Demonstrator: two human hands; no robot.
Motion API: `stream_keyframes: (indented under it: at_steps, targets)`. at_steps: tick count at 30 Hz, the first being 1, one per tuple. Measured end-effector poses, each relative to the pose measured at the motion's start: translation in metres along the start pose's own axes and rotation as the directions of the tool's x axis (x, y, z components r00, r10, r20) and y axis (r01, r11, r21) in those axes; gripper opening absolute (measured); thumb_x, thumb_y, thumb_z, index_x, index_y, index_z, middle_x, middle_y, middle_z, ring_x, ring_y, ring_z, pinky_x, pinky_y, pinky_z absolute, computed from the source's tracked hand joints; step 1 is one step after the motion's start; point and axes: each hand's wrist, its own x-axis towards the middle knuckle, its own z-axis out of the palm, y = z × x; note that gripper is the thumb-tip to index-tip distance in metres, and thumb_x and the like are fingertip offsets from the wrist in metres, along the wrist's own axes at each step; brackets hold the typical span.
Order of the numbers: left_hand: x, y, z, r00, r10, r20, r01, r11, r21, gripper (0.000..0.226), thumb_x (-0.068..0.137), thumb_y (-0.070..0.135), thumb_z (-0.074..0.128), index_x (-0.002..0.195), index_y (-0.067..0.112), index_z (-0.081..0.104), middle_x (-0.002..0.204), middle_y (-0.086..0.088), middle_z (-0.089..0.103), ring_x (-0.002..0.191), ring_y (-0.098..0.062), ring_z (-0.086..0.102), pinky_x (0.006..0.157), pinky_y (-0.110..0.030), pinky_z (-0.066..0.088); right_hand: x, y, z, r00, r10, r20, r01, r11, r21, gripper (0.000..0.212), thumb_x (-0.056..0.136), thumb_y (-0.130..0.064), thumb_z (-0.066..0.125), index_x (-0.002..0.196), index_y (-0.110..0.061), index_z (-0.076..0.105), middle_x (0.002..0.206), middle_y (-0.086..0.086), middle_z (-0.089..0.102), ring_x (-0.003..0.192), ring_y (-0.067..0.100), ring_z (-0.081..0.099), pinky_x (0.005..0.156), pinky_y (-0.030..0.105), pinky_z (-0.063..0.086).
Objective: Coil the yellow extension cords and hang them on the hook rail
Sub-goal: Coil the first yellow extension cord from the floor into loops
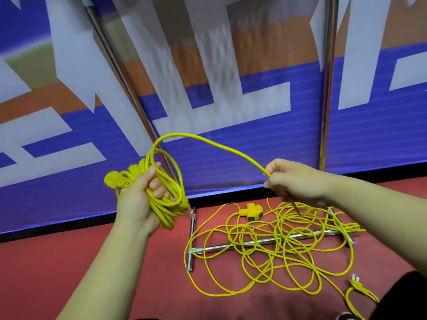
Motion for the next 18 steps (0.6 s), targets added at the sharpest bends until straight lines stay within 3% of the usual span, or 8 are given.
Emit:
stream_keyframes:
  at_steps: [3, 5, 8, 11, 13, 18]
  targets:
    - [0.015, -0.013, -0.017, 0.969, 0.025, -0.247, 0.003, 0.994, 0.11, 0.022, 0.096, 0.022, 0.064, 0.075, 0.02, 0.057, 0.055, 0.006, 0.043, 0.042, -0.007, 0.041, 0.047, -0.021, 0.04, 0.005, -0.006, 0.006, 0.995, 0.051, -0.089, -0.029, 0.971, 0.235, 0.014, 0.092, 0.002, 0.048, 0.085, -0.009, 0.052, 0.062, 0.005, 0.047, 0.05, 0.014, 0.042, 0.055, 0.028, 0.047]
    - [0.018, -0.016, -0.024, 0.945, 0.056, -0.322, -0.014, 0.991, 0.133, 0.025, 0.096, 0.021, 0.065, 0.072, 0.02, 0.056, 0.054, 0.006, 0.047, 0.044, -0.007, 0.046, 0.052, -0.024, 0.043, 0.005, -0.01, 0.01, 0.993, 0.091, -0.072, -0.061, 0.939, 0.338, 0.012, 0.095, 0.003, 0.05, 0.09, -0.007, 0.055, 0.068, 0.007, 0.052, 0.05, 0.011, 0.052, 0.065, 0.029, 0.058]
    - [0.016, -0.012, -0.023, 0.938, 0.058, -0.341, -0.028, 0.995, 0.093, 0.028, 0.095, 0.02, 0.065, 0.07, 0.02, 0.055, 0.054, 0.007, 0.05, 0.045, -0.007, 0.05, 0.055, -0.025, 0.046, 0.001, -0.009, 0.012, 0.993, 0.115, -0.019, -0.108, 0.966, 0.235, 0.003, 0.098, -0.009, 0.058, 0.098, -0.011, 0.061, 0.067, 0.006, 0.062, 0.055, 0.013, 0.063, 0.057, 0.029, 0.059]
    - [0.008, -0.002, -0.02, 0.963, 0.045, -0.265, -0.037, 0.999, 0.034, 0.022, 0.094, 0.022, 0.067, 0.074, 0.02, 0.058, 0.059, 0.006, 0.05, 0.048, -0.008, 0.051, 0.052, -0.023, 0.047, 0.003, -0.005, 0.011, 0.988, 0.142, -0.061, -0.14, 0.99, 0.025, 0.012, 0.095, -0.02, 0.064, 0.102, -0.011, 0.069, 0.065, 0.004, 0.065, 0.047, 0.009, 0.055, 0.045, 0.022, 0.048]
    - [0.0, 0.004, -0.014, 0.983, 0.05, -0.174, -0.048, 0.999, 0.018, 0.015, 0.095, 0.023, 0.066, 0.081, 0.02, 0.061, 0.059, 0.007, 0.047, 0.049, -0.007, 0.049, 0.051, -0.024, 0.045, 0.007, -0.002, 0.012, 0.976, 0.188, -0.11, -0.191, 0.981, -0.021, 0.015, 0.093, -0.017, 0.064, 0.098, -0.005, 0.071, 0.062, 0.004, 0.063, 0.044, 0.01, 0.045, 0.04, 0.019, 0.04]
    - [-0.023, 0.009, 0.003, 0.994, 0.053, 0.095, -0.06, 0.996, 0.067, 0.011, 0.092, 0.021, 0.056, 0.097, 0.016, 0.065, 0.052, 0.007, 0.036, 0.04, -0.006, 0.036, 0.047, -0.021, 0.039, 0.013, -0.008, 0.022, 0.927, 0.312, -0.206, -0.287, 0.947, 0.143, 0.012, 0.093, -0.011, 0.061, 0.083, -0.004, 0.061, 0.06, 0.007, 0.058, 0.041, 0.012, 0.04, 0.039, 0.017, 0.038]
